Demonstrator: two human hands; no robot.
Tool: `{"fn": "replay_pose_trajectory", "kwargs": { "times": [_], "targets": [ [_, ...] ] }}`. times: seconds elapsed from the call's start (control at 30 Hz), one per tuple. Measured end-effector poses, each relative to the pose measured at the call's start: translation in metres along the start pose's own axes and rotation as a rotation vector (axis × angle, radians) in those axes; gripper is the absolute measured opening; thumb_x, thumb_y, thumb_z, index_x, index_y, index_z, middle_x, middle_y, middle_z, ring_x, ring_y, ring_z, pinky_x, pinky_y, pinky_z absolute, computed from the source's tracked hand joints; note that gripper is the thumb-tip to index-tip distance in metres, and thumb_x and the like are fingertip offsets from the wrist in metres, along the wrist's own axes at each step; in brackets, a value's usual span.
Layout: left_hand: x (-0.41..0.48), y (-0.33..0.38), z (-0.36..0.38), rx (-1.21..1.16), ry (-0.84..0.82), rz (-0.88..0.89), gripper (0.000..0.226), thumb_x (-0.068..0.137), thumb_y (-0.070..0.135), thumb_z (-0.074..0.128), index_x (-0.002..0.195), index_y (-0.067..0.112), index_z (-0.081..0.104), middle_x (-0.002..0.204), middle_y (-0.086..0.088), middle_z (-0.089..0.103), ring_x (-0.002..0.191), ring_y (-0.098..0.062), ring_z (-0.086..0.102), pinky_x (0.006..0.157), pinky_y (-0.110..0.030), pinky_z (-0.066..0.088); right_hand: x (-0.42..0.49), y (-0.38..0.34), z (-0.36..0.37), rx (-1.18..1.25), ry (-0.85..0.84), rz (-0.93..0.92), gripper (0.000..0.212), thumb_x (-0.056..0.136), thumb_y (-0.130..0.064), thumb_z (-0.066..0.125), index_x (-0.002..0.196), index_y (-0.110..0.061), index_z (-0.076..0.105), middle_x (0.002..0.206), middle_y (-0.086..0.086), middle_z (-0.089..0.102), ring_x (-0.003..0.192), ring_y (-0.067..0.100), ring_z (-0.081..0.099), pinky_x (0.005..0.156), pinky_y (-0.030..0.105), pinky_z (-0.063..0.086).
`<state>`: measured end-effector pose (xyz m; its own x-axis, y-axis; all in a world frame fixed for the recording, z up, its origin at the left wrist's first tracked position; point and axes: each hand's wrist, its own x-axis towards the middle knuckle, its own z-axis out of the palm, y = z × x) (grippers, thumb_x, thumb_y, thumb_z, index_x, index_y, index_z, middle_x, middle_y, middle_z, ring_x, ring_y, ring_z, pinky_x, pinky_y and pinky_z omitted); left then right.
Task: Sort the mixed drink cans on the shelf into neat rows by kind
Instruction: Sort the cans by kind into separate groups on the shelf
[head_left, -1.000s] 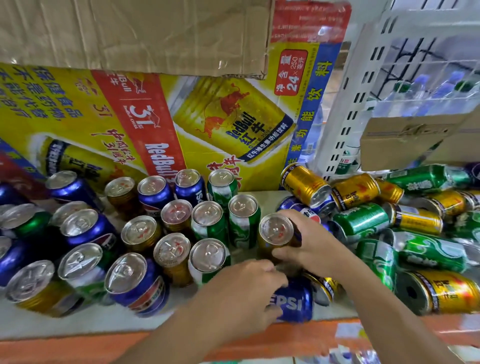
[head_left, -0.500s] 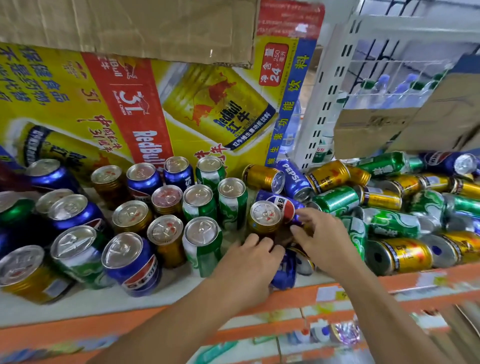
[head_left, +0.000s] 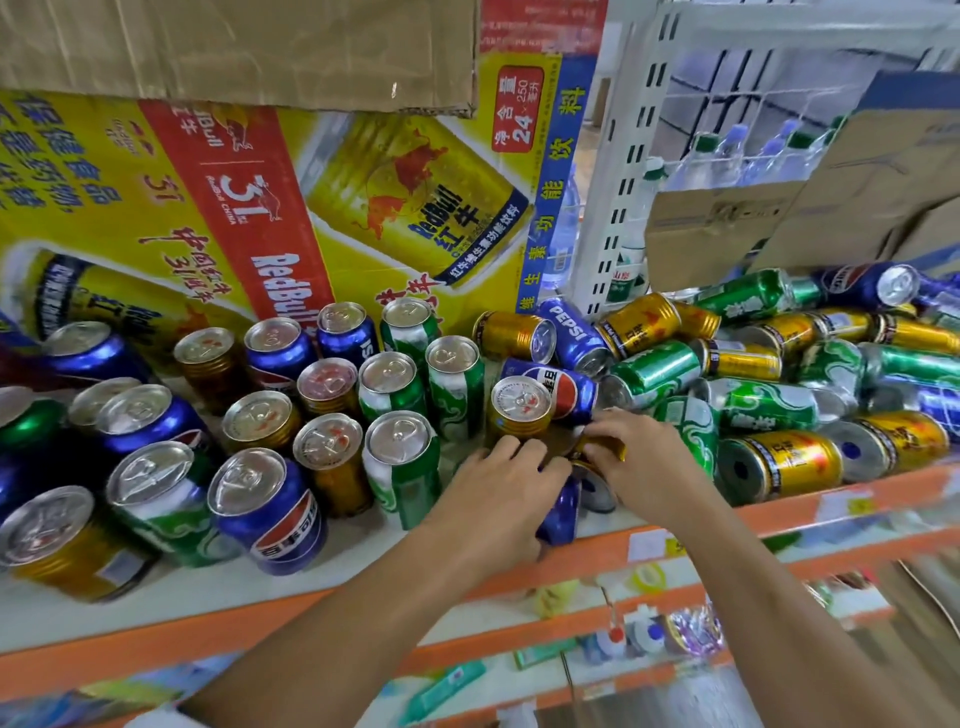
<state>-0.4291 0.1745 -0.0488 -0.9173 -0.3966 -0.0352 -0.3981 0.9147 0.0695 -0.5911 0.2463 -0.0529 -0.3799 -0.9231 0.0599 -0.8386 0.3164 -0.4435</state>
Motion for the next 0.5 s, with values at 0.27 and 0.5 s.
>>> {"fn": "replay_pose_trajectory", "kwargs": {
  "times": [0.27, 0.5],
  "targets": [
    [-0.021, -0.037, -0.039, 0.108, 0.034, -0.076, 0.064, 0.074, 0.061, 0.063, 0.12, 0.021, 0.044, 0.104, 0.004, 0.057, 0.107, -0.018, 0.049, 0.118, -0.047, 0.003, -0.003, -0.003, 0.003, -0.007, -0.033, 0.023, 0.021, 0.094, -0.013, 0.054, 0.107, -0.006, 0.07, 0.117, 0.008, 0.063, 0.11, 0.026, 0.054, 0.086, 0.036, 0.042],
    [-0.029, -0.062, -0.044, -0.089, -0.016, -0.152, 0.071, 0.068, 0.07, 0.065, 0.119, 0.025, 0.043, 0.109, 0.007, 0.052, 0.106, -0.017, 0.046, 0.086, -0.031, 0.034, -0.005, -0.001, 0.019, -0.09, -0.116, -0.012, 0.047, 0.077, -0.043, 0.066, 0.108, -0.008, 0.065, 0.114, 0.005, 0.054, 0.125, 0.03, 0.042, 0.109, 0.033, 0.029]
  ]
}}
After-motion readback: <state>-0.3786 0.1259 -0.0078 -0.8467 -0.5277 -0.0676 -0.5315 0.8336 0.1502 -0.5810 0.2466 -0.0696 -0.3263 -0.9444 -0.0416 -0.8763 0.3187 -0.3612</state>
